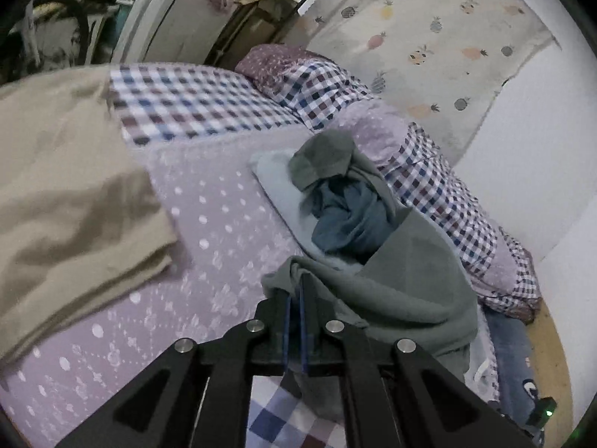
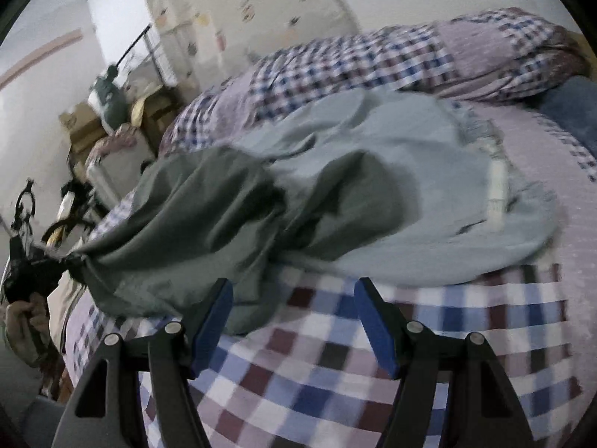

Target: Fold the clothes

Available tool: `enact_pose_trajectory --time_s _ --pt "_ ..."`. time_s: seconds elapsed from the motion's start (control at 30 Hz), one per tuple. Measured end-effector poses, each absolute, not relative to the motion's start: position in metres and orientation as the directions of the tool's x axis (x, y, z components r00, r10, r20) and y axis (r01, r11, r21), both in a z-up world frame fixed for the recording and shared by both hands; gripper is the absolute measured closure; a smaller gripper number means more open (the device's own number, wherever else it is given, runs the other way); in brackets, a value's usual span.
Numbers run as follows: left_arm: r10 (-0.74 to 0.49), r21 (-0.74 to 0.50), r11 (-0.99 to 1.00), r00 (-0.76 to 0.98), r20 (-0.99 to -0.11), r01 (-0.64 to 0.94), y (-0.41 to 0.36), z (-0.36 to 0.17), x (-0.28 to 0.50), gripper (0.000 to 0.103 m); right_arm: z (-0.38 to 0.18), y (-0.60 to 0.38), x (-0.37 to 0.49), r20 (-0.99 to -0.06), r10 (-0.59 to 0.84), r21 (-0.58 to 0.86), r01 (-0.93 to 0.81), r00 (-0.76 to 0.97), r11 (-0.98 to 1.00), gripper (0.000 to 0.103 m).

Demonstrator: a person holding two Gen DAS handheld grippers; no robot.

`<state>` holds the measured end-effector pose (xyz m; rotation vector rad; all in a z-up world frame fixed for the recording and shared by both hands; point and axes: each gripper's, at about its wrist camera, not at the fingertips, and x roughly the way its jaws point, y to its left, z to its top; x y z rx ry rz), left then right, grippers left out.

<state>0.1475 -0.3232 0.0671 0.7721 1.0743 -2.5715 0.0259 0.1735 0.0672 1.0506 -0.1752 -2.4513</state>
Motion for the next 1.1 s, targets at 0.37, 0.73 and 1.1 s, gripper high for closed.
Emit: enact_pose_trajectory --time_s 0.37,0.73,1.1 --pt "0.022 -0.545 -0.759 -0.823 -0.568 0.356 -0.331 0.056 0.156 0.029 0.018 0.107 -0.002 -0.74 -0.502 0.348 0.385 -0.447 -0.855 0.032" --pt "0.052 -0.581 -0.708 -0.791 -0.61 0.402 -0.349 0.037 0.167 0.029 0.086 0.136 0.025 -0.601 -0.562 0.437 0.356 -0.568 -0.826 0.102" --pt "0.248 -0.612 -0.733 -0.72 -0.648 0.297 -0.317 0.026 0.18 0.029 0.212 0.167 0.115 -0.446 -0.611 0.47 0.41 -0.654 -0.781 0.102"
